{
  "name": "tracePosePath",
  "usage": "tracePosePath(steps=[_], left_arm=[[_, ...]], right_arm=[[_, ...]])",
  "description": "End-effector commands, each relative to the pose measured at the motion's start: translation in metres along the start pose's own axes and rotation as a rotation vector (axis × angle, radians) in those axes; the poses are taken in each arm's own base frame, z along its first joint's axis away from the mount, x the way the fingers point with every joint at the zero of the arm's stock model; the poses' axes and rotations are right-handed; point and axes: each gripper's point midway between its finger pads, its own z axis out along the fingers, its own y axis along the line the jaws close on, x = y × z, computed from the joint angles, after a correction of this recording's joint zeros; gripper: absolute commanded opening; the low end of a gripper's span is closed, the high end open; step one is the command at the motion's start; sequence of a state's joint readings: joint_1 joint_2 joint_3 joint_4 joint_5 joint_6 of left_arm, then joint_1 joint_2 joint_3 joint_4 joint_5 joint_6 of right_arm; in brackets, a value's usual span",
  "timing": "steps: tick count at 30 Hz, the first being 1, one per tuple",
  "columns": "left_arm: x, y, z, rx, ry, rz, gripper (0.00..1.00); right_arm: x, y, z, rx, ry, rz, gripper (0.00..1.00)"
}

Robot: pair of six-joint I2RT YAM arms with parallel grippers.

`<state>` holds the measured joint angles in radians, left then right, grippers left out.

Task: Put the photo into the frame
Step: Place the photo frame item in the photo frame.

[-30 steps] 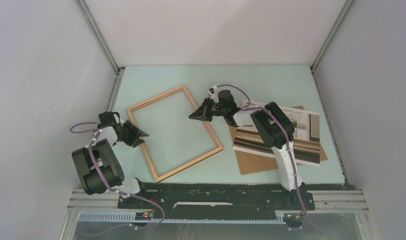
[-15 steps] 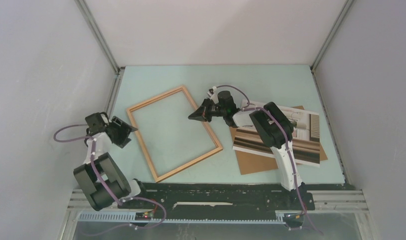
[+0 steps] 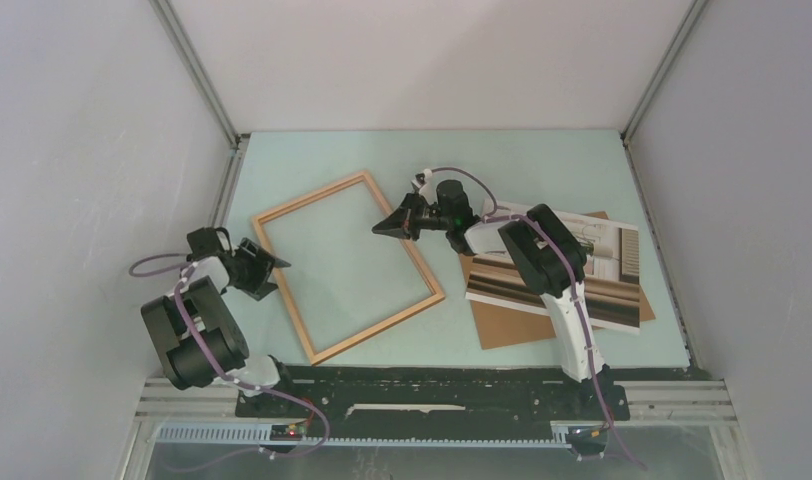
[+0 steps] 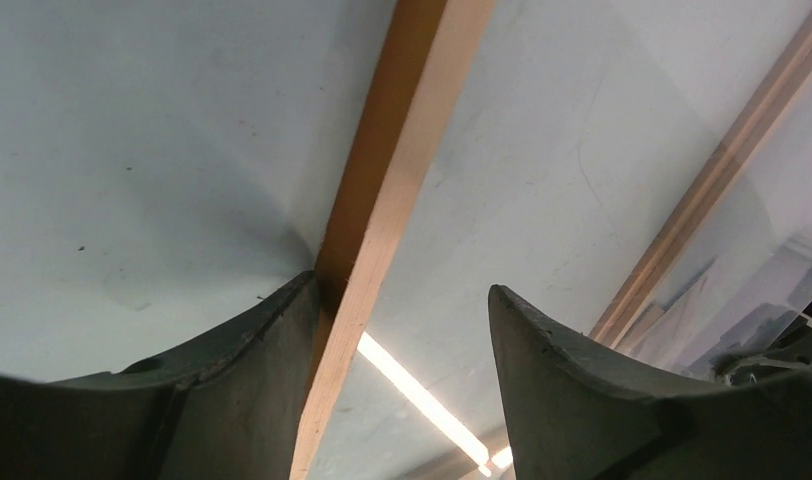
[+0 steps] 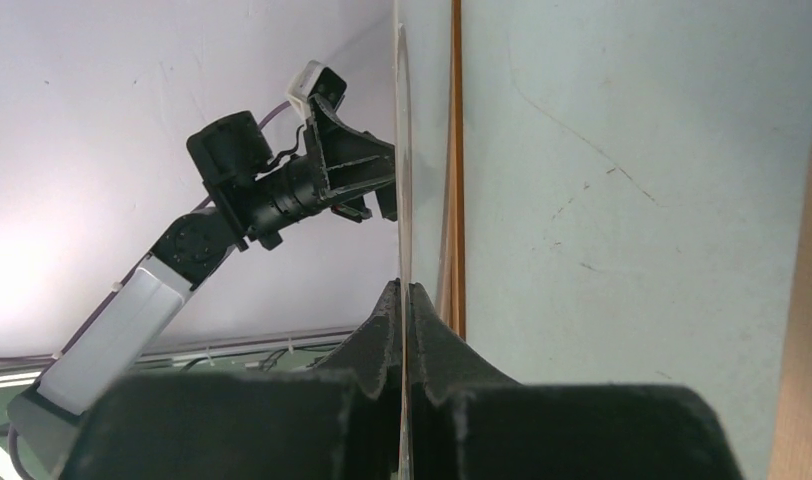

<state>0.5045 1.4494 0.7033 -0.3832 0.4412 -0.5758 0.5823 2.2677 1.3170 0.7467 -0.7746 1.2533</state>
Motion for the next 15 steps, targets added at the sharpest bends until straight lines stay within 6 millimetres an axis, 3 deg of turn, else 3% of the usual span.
tracePosePath(steps=[1,6,15], left_arm=[[0.001,-0.008,0.001,0.038,0.005,0.024,0.68],[0.003,-0.009,0.001,0.042,0.012,0.031,0.68],[0.004,-0.013,0.002,0.052,0.021,0.042,0.68]], right_arm=[[0.008,0.032,0.009,-0.085,0.034,-0.055,0.0],[0.005,0.008,0.015,-0.037,0.034,-0.043,0.0],[0.002,-0.004,0.015,0.011,0.029,-0.087,0.0]])
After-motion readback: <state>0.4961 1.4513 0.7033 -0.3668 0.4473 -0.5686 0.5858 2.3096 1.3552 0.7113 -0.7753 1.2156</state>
